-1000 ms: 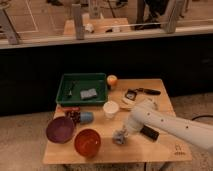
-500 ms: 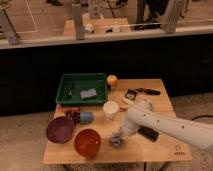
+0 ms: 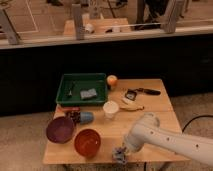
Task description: Wipe table surface with towel
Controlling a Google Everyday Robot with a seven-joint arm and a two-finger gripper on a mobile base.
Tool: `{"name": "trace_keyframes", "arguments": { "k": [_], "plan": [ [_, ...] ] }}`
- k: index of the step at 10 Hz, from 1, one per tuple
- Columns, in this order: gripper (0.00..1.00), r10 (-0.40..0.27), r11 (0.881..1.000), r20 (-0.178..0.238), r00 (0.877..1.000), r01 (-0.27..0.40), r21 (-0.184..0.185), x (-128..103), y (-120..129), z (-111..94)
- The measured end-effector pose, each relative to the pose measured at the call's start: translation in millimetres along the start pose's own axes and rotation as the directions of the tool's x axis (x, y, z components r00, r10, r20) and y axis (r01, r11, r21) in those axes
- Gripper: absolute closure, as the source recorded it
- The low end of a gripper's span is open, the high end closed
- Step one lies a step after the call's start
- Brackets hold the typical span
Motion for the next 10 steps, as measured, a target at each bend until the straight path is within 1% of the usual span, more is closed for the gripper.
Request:
{"name": "trace_keyframes", "arguments": {
  "k": [2,3,4,5,7,10],
  "plan": [
    [1.0,0.037,0.999,-0.003,0.999,-0.037,-0.001,25,18,-4],
    [1.0,0.068,0.998,-0.008,0.998,-0.068,-0.004,40,25,-5],
    [1.0,0.107,0.994,-0.006,0.994,-0.107,-0.004,54,27,-4],
    [1.0,0.125,0.992,-0.009,0.992,-0.125,-0.002,64,25,-4],
    [1.0,0.132,0.991,-0.01,0.991,-0.132,0.004,68,23,-6],
    [1.0,0.133,0.991,-0.012,0.991,-0.133,0.0,69,24,-7]
  ]
}}
